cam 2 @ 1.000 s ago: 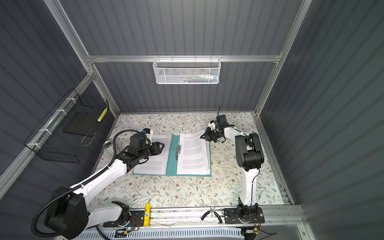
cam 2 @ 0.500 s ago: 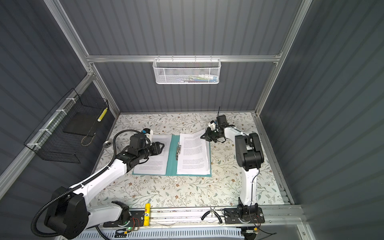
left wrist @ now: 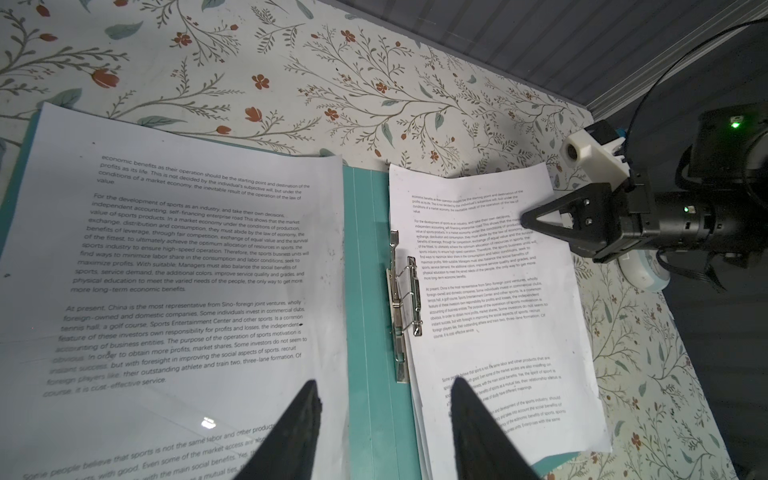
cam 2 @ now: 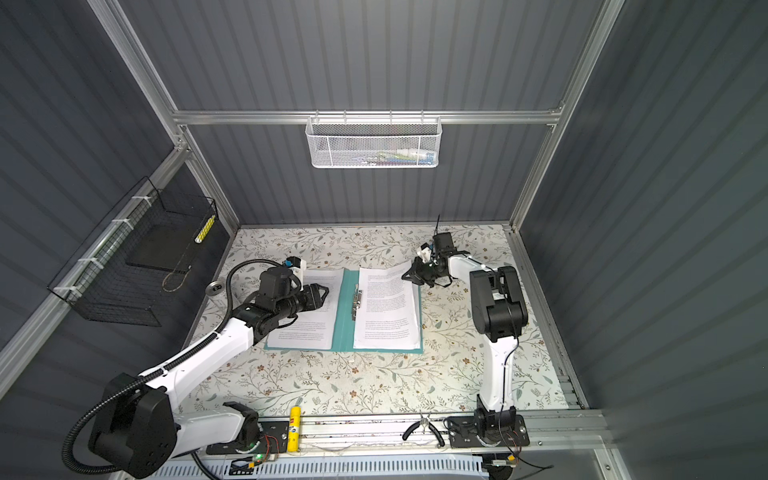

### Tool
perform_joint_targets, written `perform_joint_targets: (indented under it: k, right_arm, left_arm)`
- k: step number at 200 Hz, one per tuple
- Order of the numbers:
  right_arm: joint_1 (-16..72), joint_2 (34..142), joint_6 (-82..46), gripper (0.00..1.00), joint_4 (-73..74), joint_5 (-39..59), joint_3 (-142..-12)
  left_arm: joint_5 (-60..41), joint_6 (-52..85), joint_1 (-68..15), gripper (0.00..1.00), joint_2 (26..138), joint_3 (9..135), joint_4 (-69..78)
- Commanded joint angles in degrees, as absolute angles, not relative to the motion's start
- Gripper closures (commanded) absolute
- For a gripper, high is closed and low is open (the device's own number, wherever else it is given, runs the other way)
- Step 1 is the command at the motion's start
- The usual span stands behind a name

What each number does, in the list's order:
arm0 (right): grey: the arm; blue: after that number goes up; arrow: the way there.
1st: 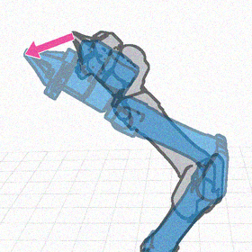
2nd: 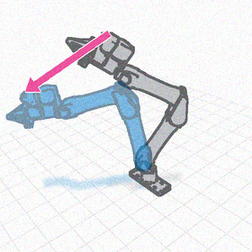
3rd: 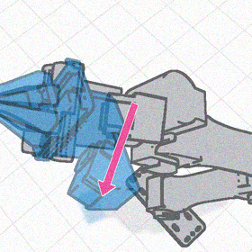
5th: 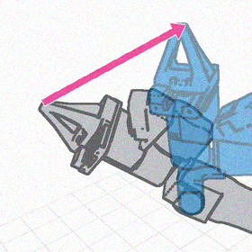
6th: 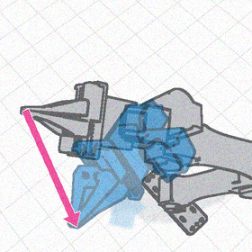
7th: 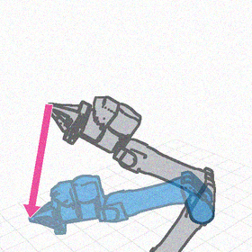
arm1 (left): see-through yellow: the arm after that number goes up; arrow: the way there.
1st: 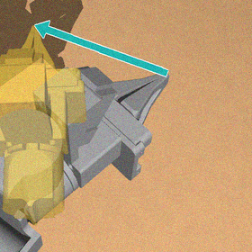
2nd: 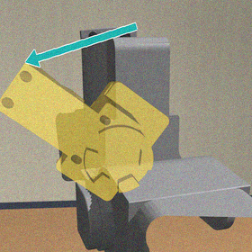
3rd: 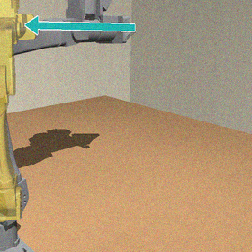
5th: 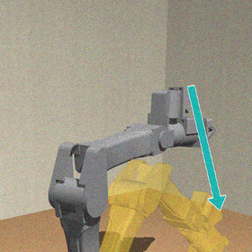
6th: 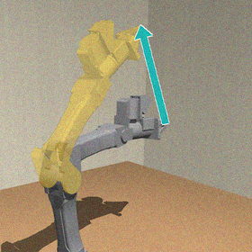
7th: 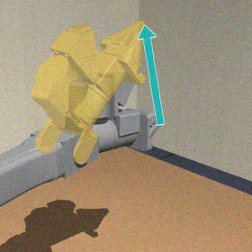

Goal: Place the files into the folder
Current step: 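Carry the English-text paper over the clip and lay it on the Chinese-text paper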

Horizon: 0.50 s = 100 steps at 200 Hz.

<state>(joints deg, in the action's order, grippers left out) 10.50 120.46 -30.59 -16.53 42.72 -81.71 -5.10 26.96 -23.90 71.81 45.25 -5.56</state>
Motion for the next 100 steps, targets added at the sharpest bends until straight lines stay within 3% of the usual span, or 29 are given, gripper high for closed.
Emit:
perform_joint_targets:
  k: [1, 18, 66, 100]
  right_arm:
    - [10.6, 119.1, -29.8, 1.00, -17.8, 41.6, -81.3]
    - [10.6, 118.9, -29.6, 0.98, -18.9, 40.9, -81.8]
    - [10.6, 116.3, -30.1, 0.78, -21.9, 36.0, -81.3]
    - [10.6, 114.7, -29.5, 0.54, -25.1, 32.9, -81.9]
  left_arm:
    - [-5.2, 26.5, -23.6, 0.48, 72.2, 44.4, -5.2]
    - [-5.1, 26.5, -23.6, 0.48, 72.3, 44.2, -5.0]
    - [-4.8, 26.5, -23.6, 0.47, 72.5, 44.5, -5.0]
    - [-5.2, 26.5, -23.6, 0.46, 73.3, 44.7, -4.5]
